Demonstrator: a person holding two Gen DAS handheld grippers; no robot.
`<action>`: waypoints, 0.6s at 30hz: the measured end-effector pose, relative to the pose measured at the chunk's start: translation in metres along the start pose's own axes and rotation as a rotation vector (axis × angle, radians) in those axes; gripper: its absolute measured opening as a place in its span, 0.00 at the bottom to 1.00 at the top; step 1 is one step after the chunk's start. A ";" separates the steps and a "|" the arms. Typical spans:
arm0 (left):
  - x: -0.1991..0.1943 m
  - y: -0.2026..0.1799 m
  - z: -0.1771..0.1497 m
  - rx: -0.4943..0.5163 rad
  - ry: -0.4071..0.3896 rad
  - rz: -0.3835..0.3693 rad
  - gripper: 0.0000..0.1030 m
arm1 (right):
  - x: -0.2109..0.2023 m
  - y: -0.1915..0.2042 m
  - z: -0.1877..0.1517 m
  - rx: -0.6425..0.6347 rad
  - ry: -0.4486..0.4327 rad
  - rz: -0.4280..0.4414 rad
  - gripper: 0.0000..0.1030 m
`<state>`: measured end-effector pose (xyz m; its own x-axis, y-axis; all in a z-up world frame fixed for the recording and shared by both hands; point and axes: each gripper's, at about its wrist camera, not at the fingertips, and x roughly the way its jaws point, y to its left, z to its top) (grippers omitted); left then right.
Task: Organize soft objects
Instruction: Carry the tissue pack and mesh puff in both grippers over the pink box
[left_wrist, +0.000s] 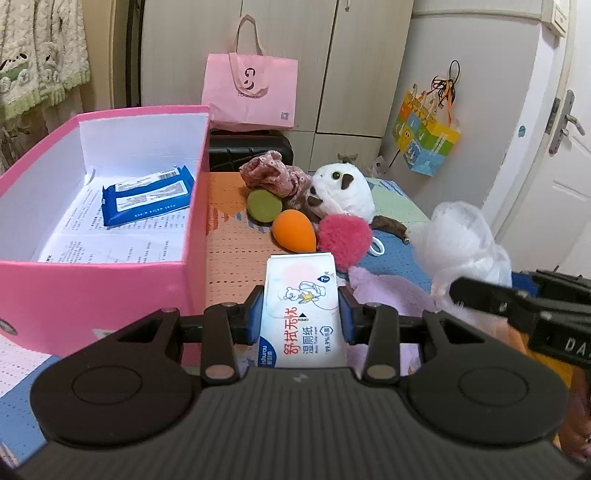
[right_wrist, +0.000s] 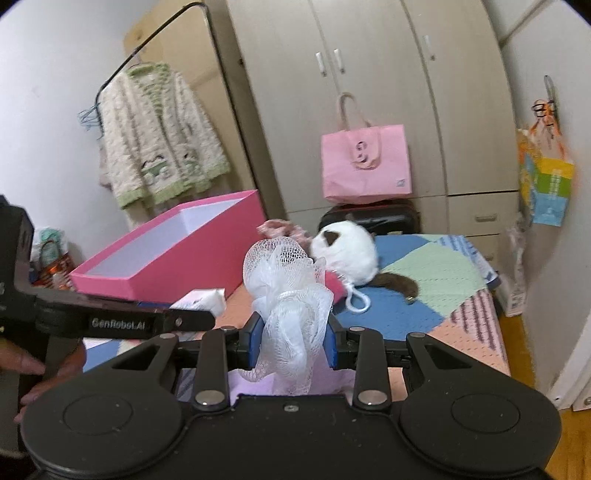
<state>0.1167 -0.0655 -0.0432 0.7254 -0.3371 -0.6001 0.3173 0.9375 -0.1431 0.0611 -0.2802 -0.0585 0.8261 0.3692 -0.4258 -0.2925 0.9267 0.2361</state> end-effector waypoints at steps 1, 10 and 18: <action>-0.004 0.001 -0.001 -0.002 0.001 -0.008 0.38 | -0.001 0.003 0.000 -0.006 0.009 0.009 0.37; -0.036 0.012 -0.012 -0.024 0.024 -0.051 0.38 | -0.001 0.027 -0.005 -0.046 0.139 0.083 0.37; -0.057 0.027 -0.019 -0.024 0.060 -0.025 0.38 | 0.003 0.046 0.003 -0.114 0.287 0.154 0.37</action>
<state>0.0721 -0.0191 -0.0274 0.6790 -0.3551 -0.6425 0.3192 0.9310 -0.1772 0.0517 -0.2363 -0.0466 0.6035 0.4952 -0.6250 -0.4685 0.8544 0.2246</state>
